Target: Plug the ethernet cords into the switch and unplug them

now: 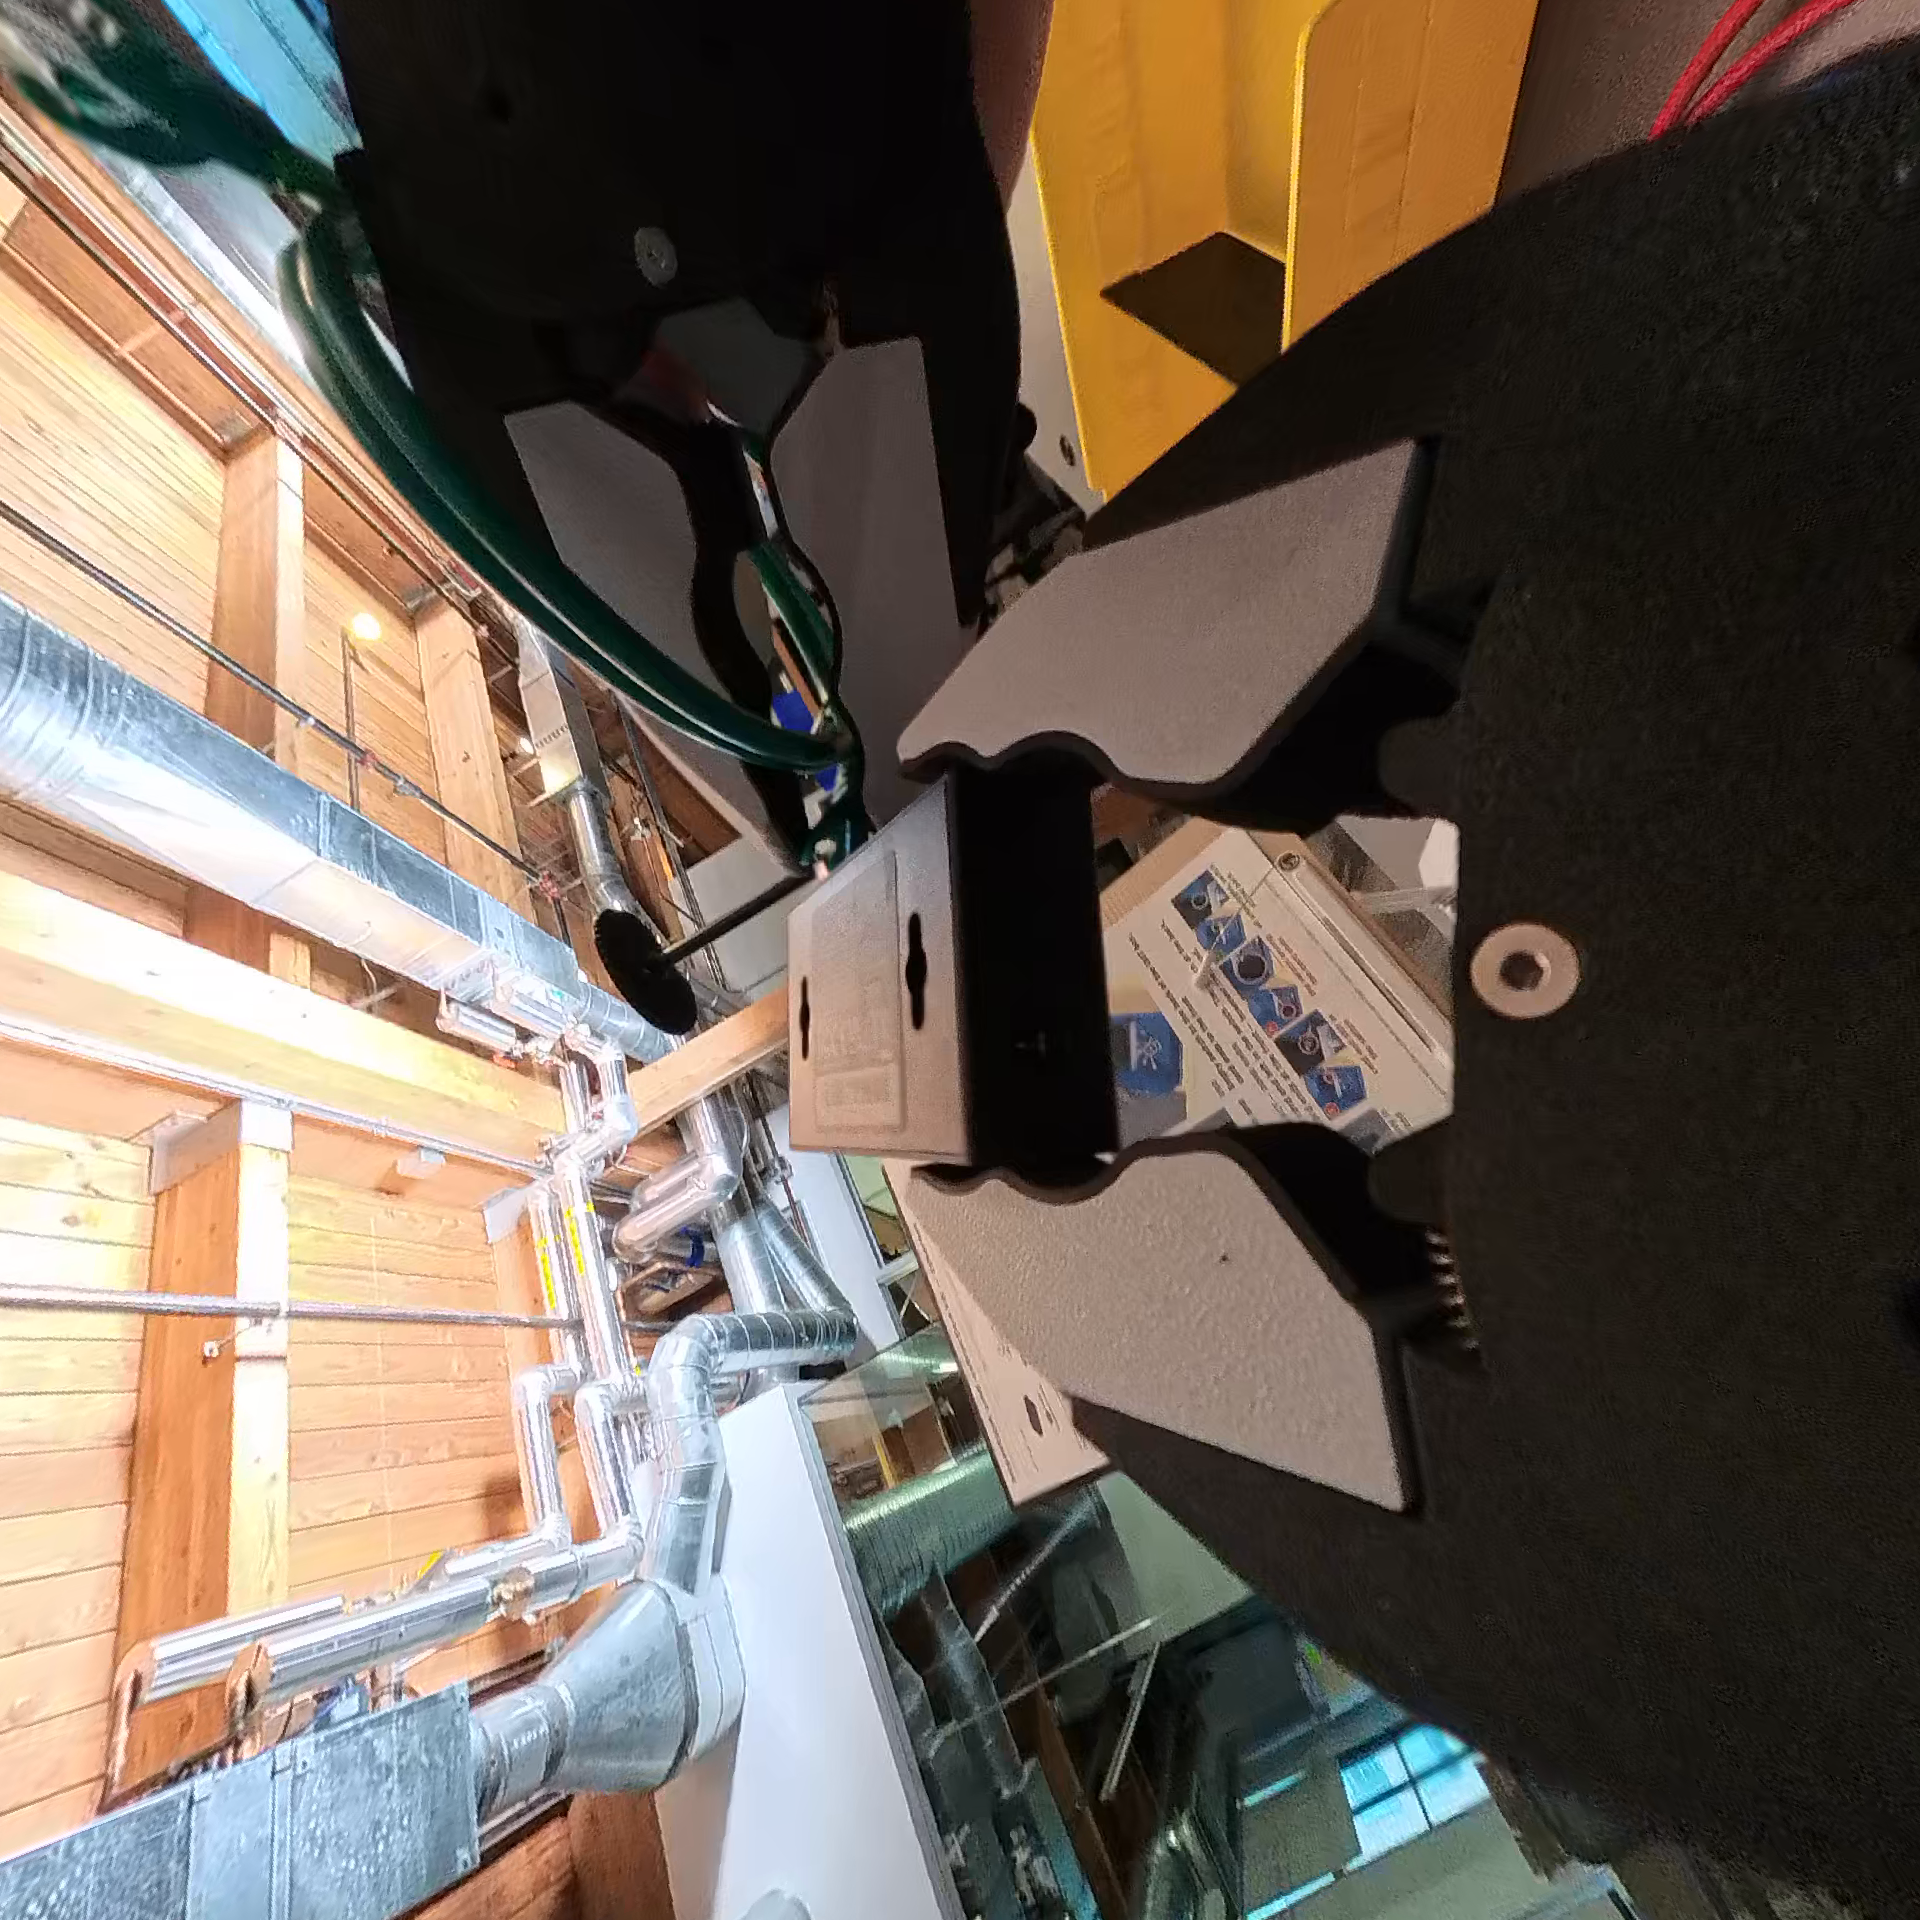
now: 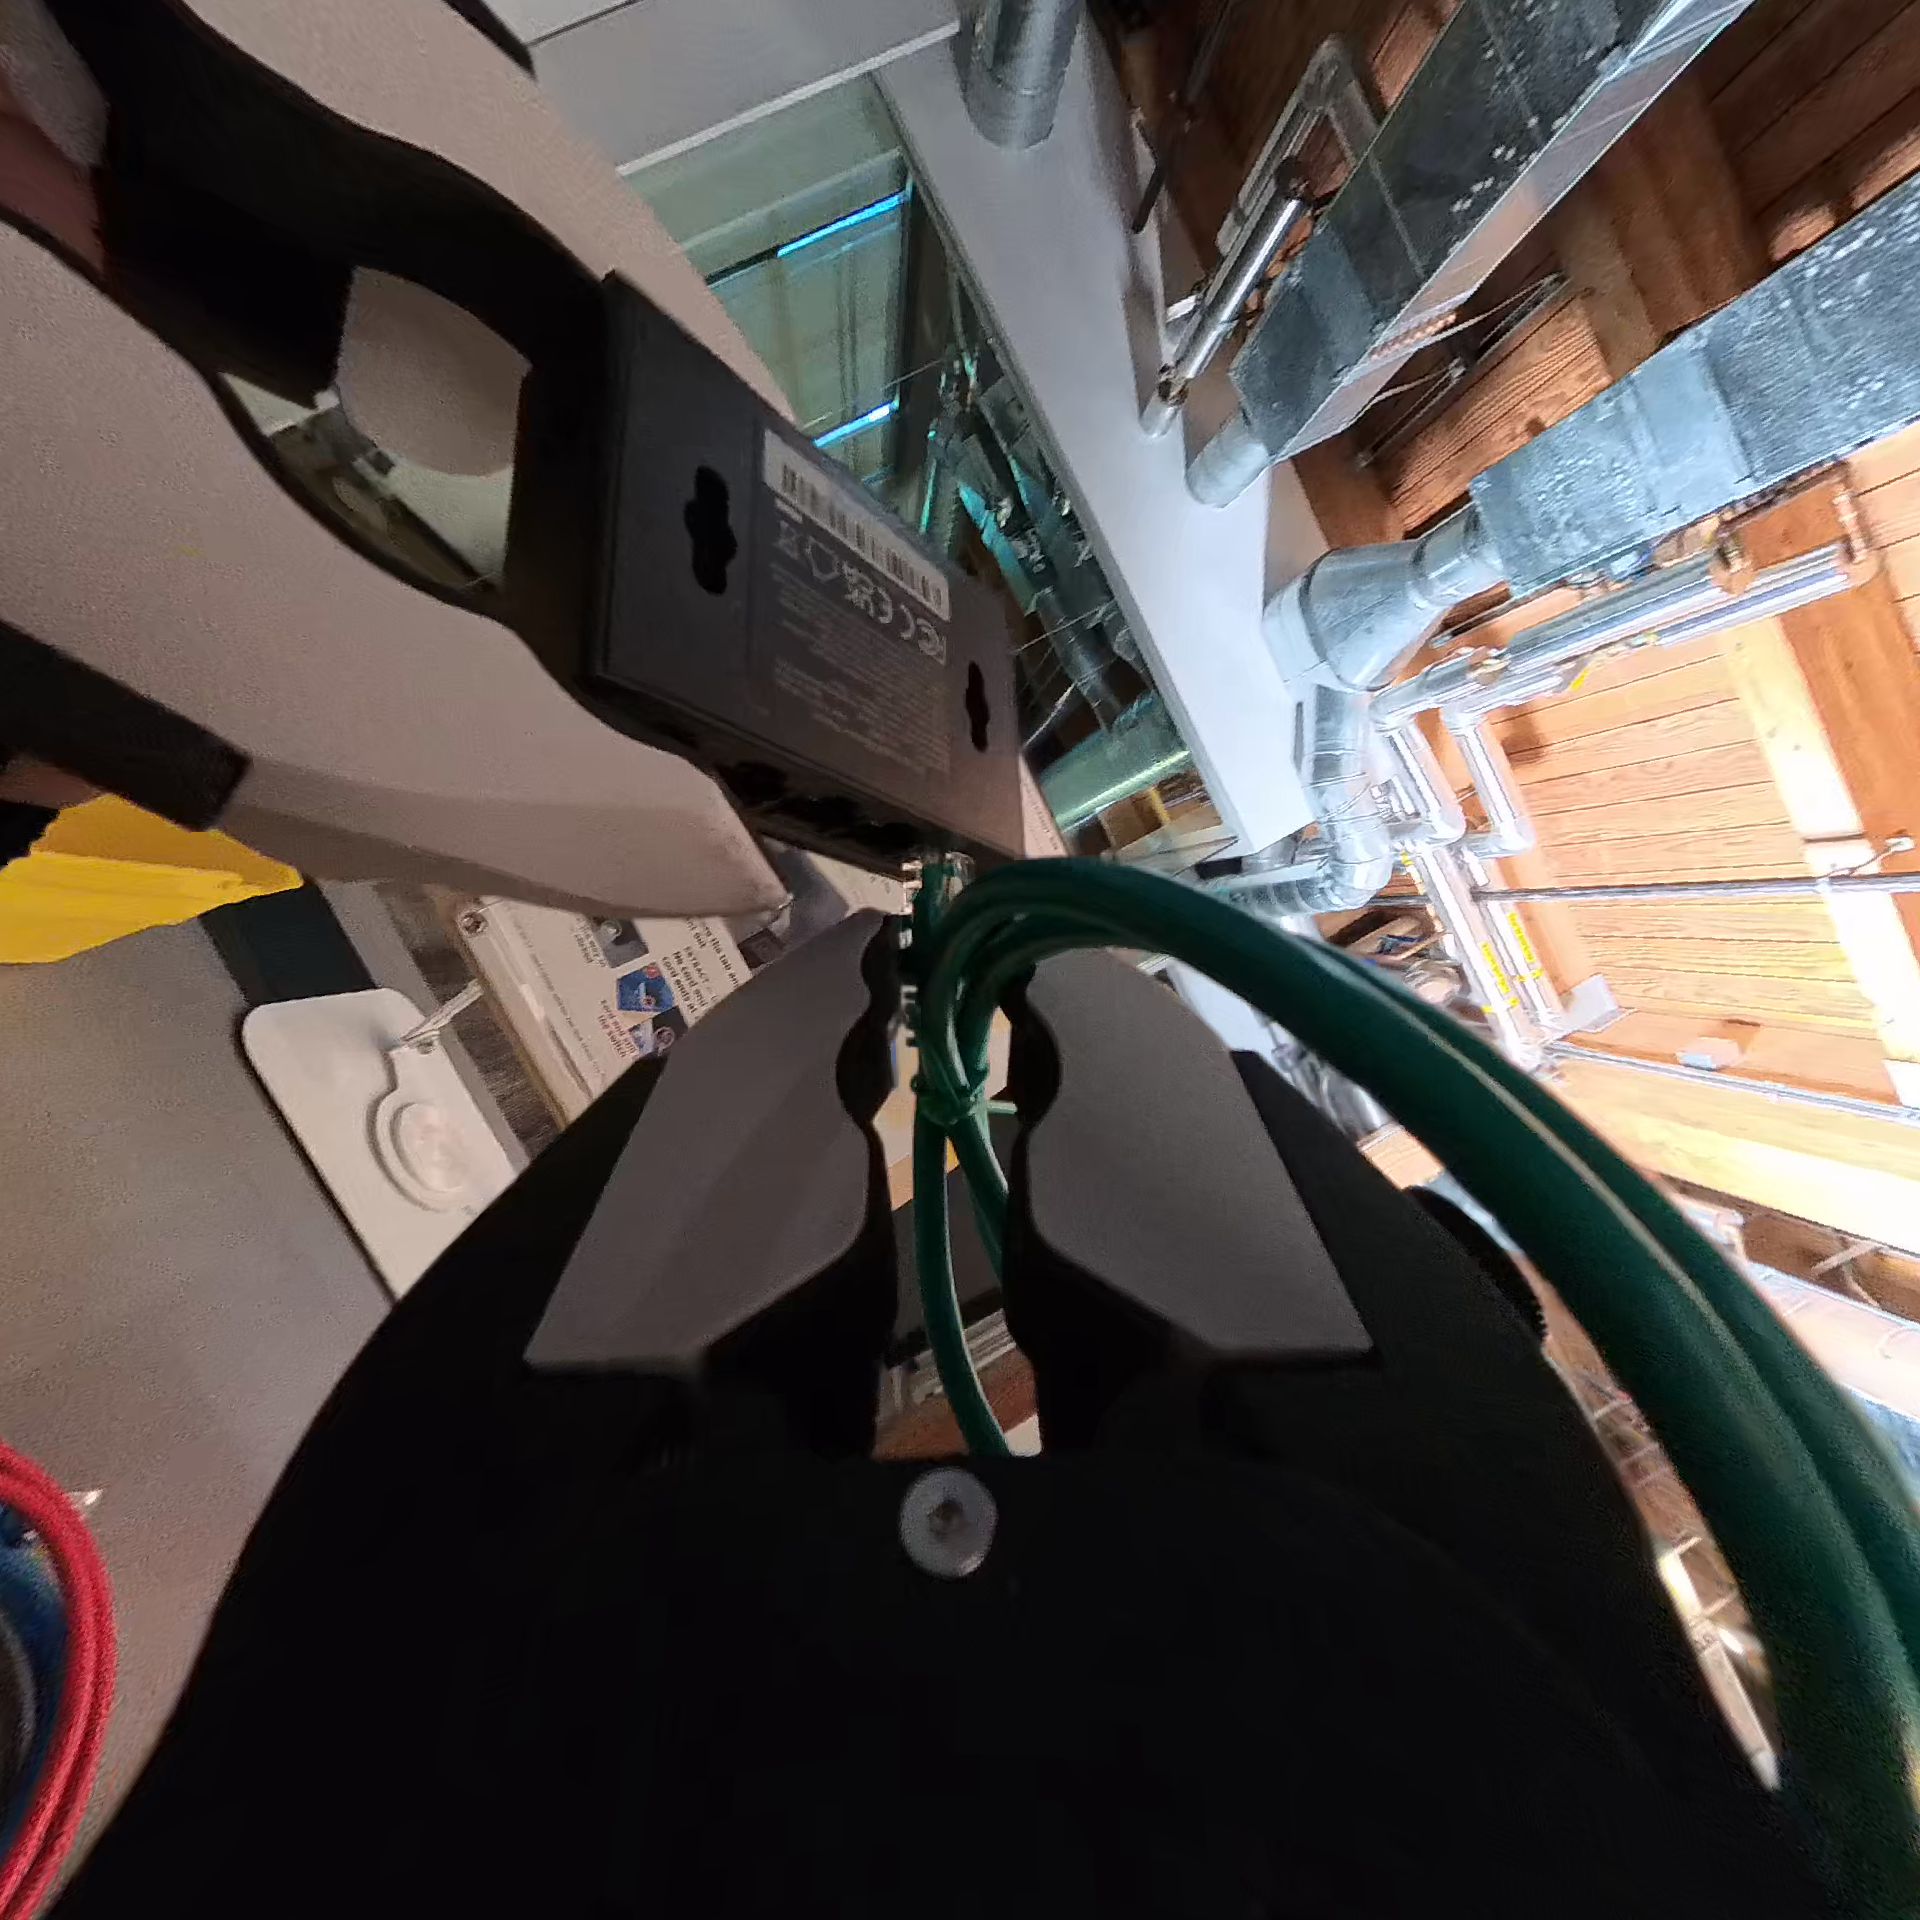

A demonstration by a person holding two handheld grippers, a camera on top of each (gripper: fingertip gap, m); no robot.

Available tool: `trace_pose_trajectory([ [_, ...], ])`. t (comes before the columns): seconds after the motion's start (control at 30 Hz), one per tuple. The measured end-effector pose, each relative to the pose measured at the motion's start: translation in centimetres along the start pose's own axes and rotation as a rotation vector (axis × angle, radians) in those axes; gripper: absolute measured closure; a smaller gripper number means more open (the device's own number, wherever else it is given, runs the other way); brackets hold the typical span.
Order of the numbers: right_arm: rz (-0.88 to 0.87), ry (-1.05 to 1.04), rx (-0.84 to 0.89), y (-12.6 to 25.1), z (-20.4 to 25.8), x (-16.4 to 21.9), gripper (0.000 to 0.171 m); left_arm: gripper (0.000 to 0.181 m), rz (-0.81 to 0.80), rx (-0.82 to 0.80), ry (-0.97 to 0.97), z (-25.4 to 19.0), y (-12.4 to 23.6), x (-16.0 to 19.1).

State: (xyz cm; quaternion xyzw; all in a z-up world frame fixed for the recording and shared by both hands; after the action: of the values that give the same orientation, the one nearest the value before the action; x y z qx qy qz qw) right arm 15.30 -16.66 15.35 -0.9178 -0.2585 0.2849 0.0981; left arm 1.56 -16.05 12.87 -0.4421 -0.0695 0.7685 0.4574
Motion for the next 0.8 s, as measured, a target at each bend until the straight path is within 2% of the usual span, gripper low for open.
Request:
trace_pose_trajectory([
  [0.1,-0.026,0.024,0.036,0.1,0.0,0.0,0.153,0.109,0.019,-0.024,-0.024,-0.2,0.0,-0.2],
  [0.3,-0.024,0.074,0.049,0.0,0.3,0.1,0.153,0.112,0.044,0.007,0.035,-0.3,-0.2,0.0],
  [0.5,0.007,0.116,0.025,0.1,0.3,0.5,0.153,0.112,0.078,0.098,-0.011,0.3,-0.5,0.8],
  [0.6,0.02,0.068,0.032,-0.1,0.5,0.1,0.154,0.112,0.075,0.114,0.029,0.7,-0.4,1.0],
  [0.8,0.061,0.102,0.03,-0.4,0.8,0.4,0.154,0.112,0.096,0.094,0.141,0.0,-0.7,1.8],
])
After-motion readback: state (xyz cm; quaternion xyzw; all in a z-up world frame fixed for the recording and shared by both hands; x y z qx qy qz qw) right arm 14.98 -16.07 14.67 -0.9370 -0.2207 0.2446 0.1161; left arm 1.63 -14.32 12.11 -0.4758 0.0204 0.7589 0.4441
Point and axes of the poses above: each gripper's, where its closed fingertips meet, y back along the fingers, x out of its underside, z = x × y across the jaws, the point moved 10 cm from there along y, back along the fingers, and after that the axes turned 8 degrees about -y, right-handed, at the moved point
